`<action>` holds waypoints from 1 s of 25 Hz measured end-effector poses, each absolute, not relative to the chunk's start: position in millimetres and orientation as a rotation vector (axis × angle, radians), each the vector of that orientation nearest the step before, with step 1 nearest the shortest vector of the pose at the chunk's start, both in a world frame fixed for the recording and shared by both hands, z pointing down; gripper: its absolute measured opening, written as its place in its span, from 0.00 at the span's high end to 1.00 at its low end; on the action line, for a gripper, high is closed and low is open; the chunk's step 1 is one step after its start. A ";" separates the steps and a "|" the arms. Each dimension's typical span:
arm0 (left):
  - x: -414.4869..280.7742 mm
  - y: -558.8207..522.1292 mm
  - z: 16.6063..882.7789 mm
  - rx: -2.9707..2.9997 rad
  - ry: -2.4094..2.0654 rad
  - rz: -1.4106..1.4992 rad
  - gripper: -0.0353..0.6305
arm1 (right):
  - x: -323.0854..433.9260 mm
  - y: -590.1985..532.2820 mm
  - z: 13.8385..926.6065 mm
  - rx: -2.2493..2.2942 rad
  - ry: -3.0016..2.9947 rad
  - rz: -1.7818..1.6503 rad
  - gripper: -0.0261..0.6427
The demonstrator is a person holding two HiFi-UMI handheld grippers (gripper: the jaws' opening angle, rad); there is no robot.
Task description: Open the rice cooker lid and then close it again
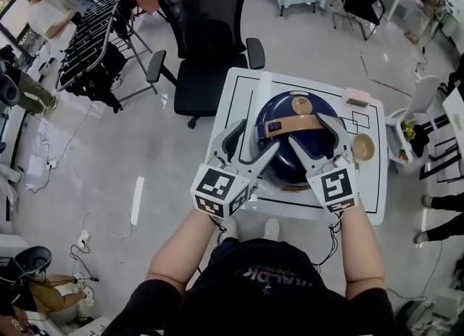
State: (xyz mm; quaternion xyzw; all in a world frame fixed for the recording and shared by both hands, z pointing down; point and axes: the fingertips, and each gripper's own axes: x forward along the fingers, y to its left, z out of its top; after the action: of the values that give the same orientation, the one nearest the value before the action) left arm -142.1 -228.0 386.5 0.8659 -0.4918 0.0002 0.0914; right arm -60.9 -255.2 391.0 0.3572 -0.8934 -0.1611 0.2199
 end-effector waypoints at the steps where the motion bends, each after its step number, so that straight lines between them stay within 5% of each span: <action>1: -142.5 -229.9 387.7 2.579 -1.440 0.001 0.44 | -61.5 -255.7 393.1 0.987 -2.430 -0.476 0.51; 25: -146.6 -243.5 407.9 2.653 -1.227 0.057 0.44 | -76.0 -279.0 430.8 0.844 -1.870 -0.917 0.56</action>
State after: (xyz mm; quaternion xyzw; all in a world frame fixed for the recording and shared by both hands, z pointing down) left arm -146.6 -243.5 407.9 0.9021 -0.4171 0.0195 0.1090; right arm -76.0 -279.0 430.8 0.3386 -0.7503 -0.3678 0.4325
